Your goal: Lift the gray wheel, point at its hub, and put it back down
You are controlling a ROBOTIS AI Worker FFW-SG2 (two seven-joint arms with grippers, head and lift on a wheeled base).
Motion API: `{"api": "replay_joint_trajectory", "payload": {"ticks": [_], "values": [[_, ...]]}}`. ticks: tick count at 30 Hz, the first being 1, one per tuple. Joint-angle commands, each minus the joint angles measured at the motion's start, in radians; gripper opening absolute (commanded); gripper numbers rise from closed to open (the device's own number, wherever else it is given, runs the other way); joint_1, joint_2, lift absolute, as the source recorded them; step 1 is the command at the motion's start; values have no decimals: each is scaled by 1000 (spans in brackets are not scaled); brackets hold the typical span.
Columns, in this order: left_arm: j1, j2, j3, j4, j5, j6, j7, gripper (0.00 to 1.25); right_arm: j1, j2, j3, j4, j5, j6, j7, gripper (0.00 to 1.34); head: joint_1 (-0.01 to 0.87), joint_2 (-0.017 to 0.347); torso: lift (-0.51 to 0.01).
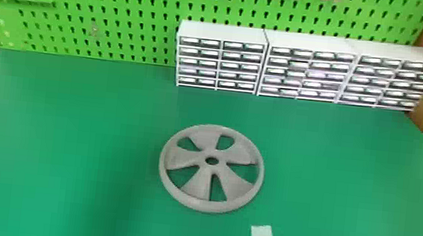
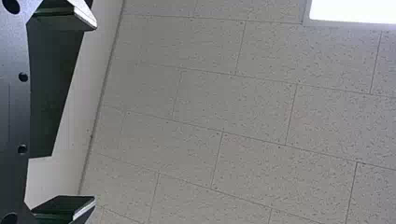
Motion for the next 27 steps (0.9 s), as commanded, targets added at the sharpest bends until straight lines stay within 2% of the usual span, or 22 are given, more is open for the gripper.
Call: {"api": "replay_joint_trajectory", "payload": {"ticks": [1, 27], "values": [[-3, 0, -6, 0, 0, -3, 0, 1250, 0, -1, 1, -3, 1, 0, -1, 1339, 692, 48, -88], [18, 2, -31, 1, -17, 12, 11, 1250, 20, -7, 0, -6, 4, 22, -3, 1339, 692, 48, -88]]}}
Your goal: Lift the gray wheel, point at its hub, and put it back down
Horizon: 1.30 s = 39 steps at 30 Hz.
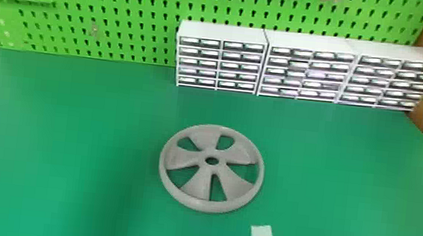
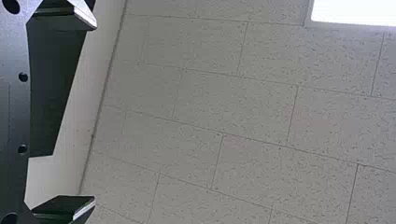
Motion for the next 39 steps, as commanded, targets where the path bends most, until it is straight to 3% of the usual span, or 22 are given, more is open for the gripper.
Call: {"api": "replay_joint_trajectory", "payload": {"ticks": [1, 10, 23, 39], "values": [[13, 1, -11, 3, -7, 13, 0, 1250, 13, -2, -3, 0, -2, 15, 0, 1339, 692, 48, -88], [80, 0, -17, -1, 19, 20, 5, 1250, 73, -3, 4, 5, -2, 35, 0, 1335, 692, 48, -88], [229, 20, -21, -115, 21, 33, 5, 1250, 194, 1, 16, -25, -14, 29, -2, 1332, 692, 48, -88], [392, 35, 0, -219, 30, 54, 8, 1250, 371, 30, -19, -110, -15, 23, -8, 1332, 692, 48, -88]]}}
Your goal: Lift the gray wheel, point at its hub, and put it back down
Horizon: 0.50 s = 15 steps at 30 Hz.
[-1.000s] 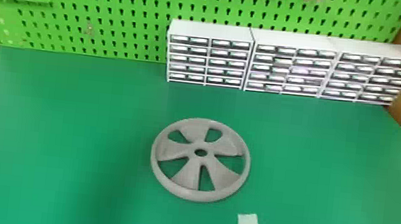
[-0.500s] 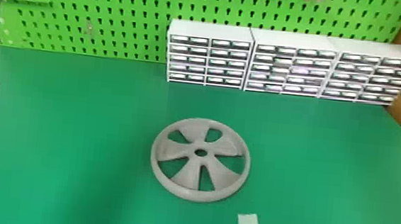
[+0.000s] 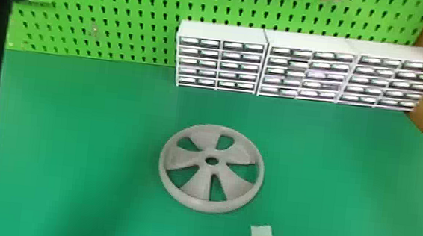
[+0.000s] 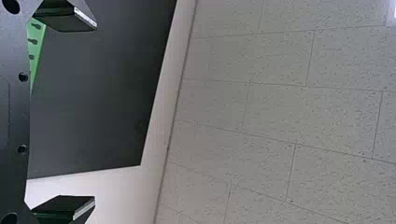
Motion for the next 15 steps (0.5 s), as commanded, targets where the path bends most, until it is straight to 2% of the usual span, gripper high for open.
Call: {"api": "replay_joint_trajectory", "payload": {"ticks": [1, 15], "values": [[53, 2, 12, -40, -4, 9, 2, 1250, 58, 10, -11, -28, 0, 0, 0, 1332, 692, 48, -88], [191, 14, 47, -63, 21, 86, 14, 1250, 201, 37, -48, -25, -20, 0, 0, 1333, 692, 48, -88]]}}
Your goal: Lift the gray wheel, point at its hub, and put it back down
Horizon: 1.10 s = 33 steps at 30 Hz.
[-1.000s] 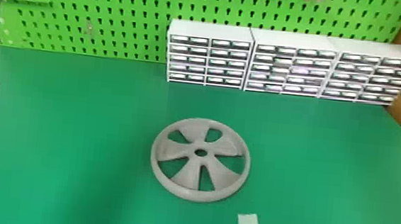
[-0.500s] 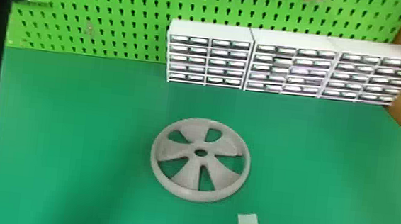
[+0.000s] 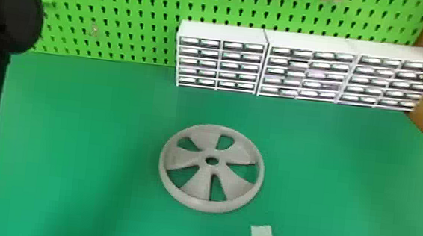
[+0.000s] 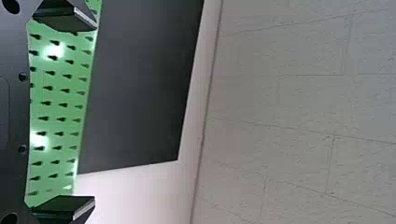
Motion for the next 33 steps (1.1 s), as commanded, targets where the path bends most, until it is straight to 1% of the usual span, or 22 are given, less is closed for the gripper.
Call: {"api": "replay_joint_trajectory", "payload": {"ticks": [1, 5, 9, 13, 19, 25, 30, 33], "values": [[42, 1, 7, -1, 8, 19, -1, 1250, 44, 7, -9, 5, -7, 3, 0, 1332, 692, 48, -88], [83, -1, 13, -1, 5, 28, 4, 1250, 87, 9, -21, 6, -16, 19, -2, 1332, 692, 48, -88], [129, -2, 29, -1, 3, 42, 7, 1250, 123, 21, -34, 17, -31, 25, -2, 1332, 692, 48, -88], [168, -13, 52, -1, 2, 59, 9, 1250, 163, 27, -43, 21, -35, 46, -2, 1332, 692, 48, -88], [224, -13, 64, 1, -10, 83, 4, 1250, 199, 51, -46, 63, -42, 69, -2, 1332, 692, 48, -88], [250, -13, 65, 2, -15, 108, 3, 1250, 229, 65, -40, 90, -61, 83, -2, 1332, 692, 48, -88], [272, -15, 65, 18, -12, 118, -4, 1250, 260, 93, -37, 121, -76, 91, -2, 1332, 692, 48, -88], [286, -16, 58, 34, -9, 126, -5, 1250, 274, 97, -30, 135, -82, 102, -2, 1332, 692, 48, -88]]}}
